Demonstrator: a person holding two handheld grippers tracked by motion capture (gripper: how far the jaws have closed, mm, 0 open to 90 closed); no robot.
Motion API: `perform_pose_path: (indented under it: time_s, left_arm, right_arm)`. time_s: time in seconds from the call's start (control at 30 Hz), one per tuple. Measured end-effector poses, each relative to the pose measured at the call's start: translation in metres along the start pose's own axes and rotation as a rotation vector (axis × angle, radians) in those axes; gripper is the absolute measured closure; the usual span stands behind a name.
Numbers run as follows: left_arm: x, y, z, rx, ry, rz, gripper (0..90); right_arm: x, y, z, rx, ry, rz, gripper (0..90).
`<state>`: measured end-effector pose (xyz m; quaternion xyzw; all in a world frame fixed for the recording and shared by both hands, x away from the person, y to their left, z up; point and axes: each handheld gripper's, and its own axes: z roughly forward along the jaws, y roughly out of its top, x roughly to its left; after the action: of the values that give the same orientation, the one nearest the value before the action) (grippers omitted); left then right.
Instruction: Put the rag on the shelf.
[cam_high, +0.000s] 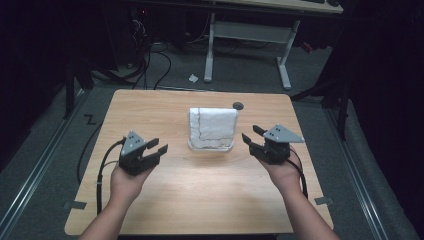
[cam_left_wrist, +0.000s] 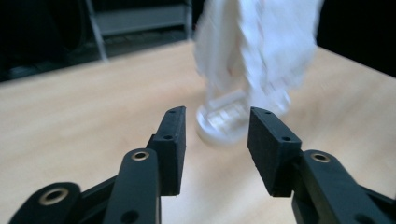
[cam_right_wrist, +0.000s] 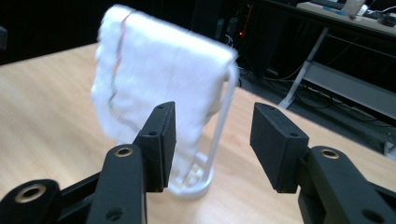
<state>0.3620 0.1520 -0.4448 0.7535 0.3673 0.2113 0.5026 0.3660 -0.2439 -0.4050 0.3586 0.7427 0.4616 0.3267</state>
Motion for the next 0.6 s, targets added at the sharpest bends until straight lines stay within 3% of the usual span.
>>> perform_pose_path:
  time_s: [0.1, 0.23, 0.27, 0.37, 0.4, 0.43, 0.47, 0.5, 0.53, 0.57, 0.6]
  left_arm:
    - [-0.011, -0.020, -0.004, 0.032, -0.025, 0.006, 56.0]
    - [-0.025, -0.043, 0.006, 0.099, -0.022, 0.038, 55.2]
    - [-0.028, -0.048, 0.008, 0.103, -0.033, 0.031, 54.5]
    - [-0.040, -0.072, 0.017, 0.095, -0.113, -0.048, 52.0]
    - [-0.045, -0.079, 0.020, 0.099, -0.156, -0.088, 52.2]
    - [-0.051, -0.083, 0.024, 0.121, -0.196, -0.099, 52.0]
    - [-0.059, -0.083, 0.027, 0.143, -0.216, -0.055, 50.7]
    - [-0.064, -0.082, 0.028, 0.144, -0.207, -0.020, 50.2]
    - [-0.067, -0.081, 0.029, 0.143, -0.188, 0.021, 50.0]
    - [-0.068, -0.081, 0.031, 0.148, -0.170, 0.048, 49.7]
    - [-0.065, -0.081, 0.033, 0.150, -0.163, 0.052, 49.5]
  right_arm:
    - [0.014, -0.019, -0.002, 0.028, 0.024, 0.015, 49.1]
    - [0.027, -0.041, -0.002, 0.068, 0.054, 0.061, 47.2]
    - [0.030, -0.049, -0.002, 0.081, 0.058, 0.078, 46.5]
    - [0.040, -0.067, 0.001, 0.127, 0.058, 0.100, 45.2]
    - [0.043, -0.074, 0.001, 0.133, 0.061, 0.114, 45.8]
    - [0.049, -0.086, 0.001, 0.126, 0.045, 0.131, 46.9]
    - [0.055, -0.101, 0.001, 0.110, 0.026, 0.135, 52.1]
    - [0.061, -0.114, 0.003, 0.150, 0.026, 0.118, 51.9]
    - [0.063, -0.115, 0.005, 0.190, 0.042, 0.093, 49.1]
    - [0.064, -0.113, 0.005, 0.185, 0.033, 0.047, 50.2]
    - [0.061, -0.111, 0.003, 0.152, 0.016, 0.037, 49.8]
